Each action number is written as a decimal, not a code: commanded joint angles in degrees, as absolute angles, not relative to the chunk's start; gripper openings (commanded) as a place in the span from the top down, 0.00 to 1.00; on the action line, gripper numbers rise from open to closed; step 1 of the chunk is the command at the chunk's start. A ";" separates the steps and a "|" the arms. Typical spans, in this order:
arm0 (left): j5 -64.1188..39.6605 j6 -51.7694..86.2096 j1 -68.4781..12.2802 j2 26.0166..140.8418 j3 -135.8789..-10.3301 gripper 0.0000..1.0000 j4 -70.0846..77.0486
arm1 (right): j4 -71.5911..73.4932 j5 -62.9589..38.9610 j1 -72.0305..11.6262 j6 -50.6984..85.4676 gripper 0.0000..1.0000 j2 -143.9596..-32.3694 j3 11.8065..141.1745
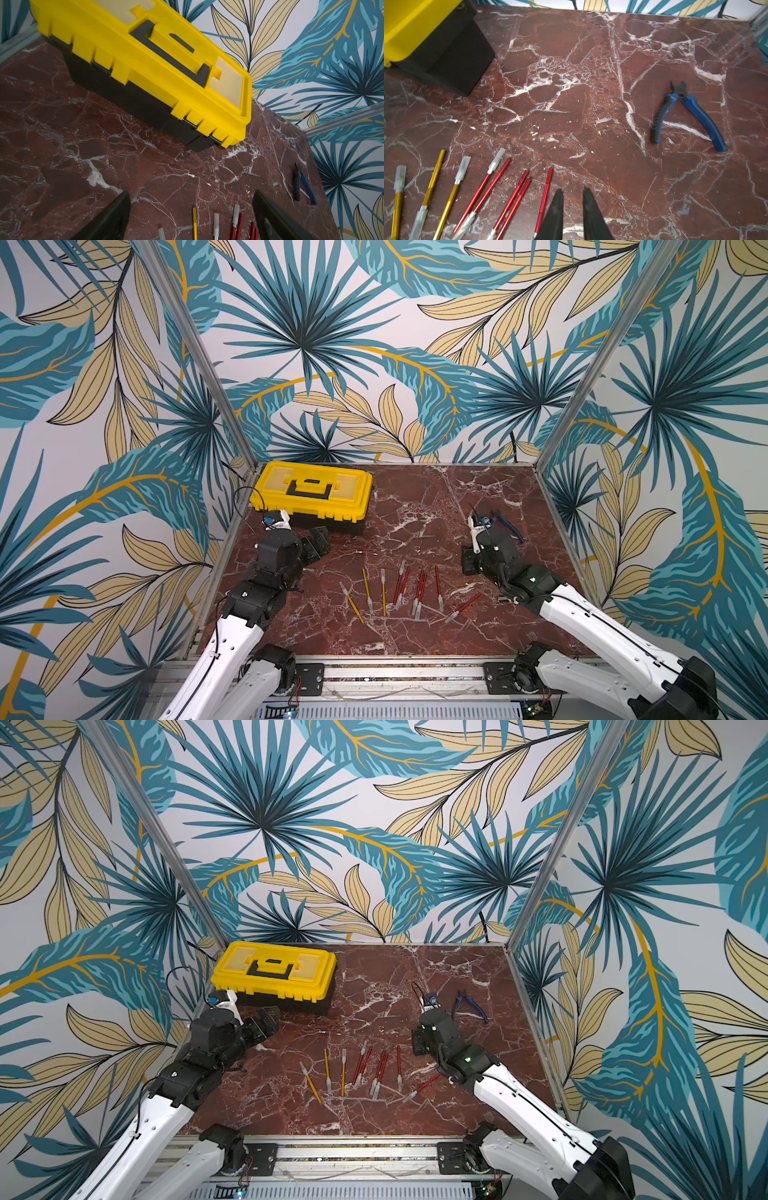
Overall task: Remove protective caps from carving knives
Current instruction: Pick up the carving knife from the center of the board.
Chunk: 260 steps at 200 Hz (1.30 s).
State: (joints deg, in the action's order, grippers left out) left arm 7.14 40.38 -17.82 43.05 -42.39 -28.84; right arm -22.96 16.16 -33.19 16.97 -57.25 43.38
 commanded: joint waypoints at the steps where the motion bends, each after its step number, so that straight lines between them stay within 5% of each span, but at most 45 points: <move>1: 8.70 40.99 -20.09 44.14 -44.63 0.09 -30.83 | -24.70 11.48 -33.44 19.14 0.84 -58.79 44.54; 145: 10.92 38.95 -30.36 56.86 -44.48 0.26 -34.89 | -16.31 -8.09 -34.11 25.73 0.83 -79.00 49.38; 192: 9.78 38.85 -30.65 58.69 -43.15 0.21 -34.63 | -17.31 -5.92 -40.44 25.73 0.76 -85.70 52.53; 260: 7.11 39.70 -30.67 59.50 -37.56 0.37 -34.76 | -17.95 -2.46 -45.66 24.79 0.75 -90.45 56.53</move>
State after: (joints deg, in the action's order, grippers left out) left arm 7.84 38.98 -30.44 59.53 -41.34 -34.09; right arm -17.69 -4.47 -44.05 25.28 -88.88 54.33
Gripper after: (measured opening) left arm 0.641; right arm 0.250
